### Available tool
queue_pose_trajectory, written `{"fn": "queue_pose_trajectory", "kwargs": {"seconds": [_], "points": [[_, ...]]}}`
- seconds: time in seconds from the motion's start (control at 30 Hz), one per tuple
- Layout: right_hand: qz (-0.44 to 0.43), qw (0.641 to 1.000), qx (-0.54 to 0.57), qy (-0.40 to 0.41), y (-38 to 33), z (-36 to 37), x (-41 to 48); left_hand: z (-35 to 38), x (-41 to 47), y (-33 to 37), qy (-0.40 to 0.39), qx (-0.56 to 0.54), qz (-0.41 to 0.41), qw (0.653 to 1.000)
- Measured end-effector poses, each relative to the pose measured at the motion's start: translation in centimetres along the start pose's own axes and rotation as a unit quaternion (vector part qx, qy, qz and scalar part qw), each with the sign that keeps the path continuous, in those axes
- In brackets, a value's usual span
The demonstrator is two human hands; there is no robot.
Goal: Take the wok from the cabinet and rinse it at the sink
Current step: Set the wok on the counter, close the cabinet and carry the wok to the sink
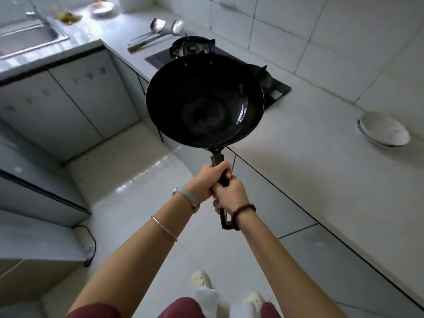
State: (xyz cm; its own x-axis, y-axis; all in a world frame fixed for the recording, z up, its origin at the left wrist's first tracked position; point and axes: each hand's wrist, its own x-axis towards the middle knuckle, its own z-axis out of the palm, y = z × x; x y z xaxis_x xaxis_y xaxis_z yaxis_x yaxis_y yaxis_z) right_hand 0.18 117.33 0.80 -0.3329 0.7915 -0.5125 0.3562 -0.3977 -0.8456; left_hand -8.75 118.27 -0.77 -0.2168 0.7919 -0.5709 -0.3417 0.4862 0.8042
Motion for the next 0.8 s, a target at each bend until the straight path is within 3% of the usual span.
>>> {"fn": "queue_pose_trajectory", "kwargs": {"seconds": [0.33, 0.8], "points": [[-0.007, 0.992, -0.023, -0.123, -4.0, 14.4, 2.8, -15.3, -1.1, 2.7, 0.114, -0.076, 0.028, 0.990], [-0.037, 0.959, -0.094, -0.265, -10.0, 25.9, 10.8, -27.7, 2.8, 7.5, 0.233, -0.176, 0.081, 0.953]]}}
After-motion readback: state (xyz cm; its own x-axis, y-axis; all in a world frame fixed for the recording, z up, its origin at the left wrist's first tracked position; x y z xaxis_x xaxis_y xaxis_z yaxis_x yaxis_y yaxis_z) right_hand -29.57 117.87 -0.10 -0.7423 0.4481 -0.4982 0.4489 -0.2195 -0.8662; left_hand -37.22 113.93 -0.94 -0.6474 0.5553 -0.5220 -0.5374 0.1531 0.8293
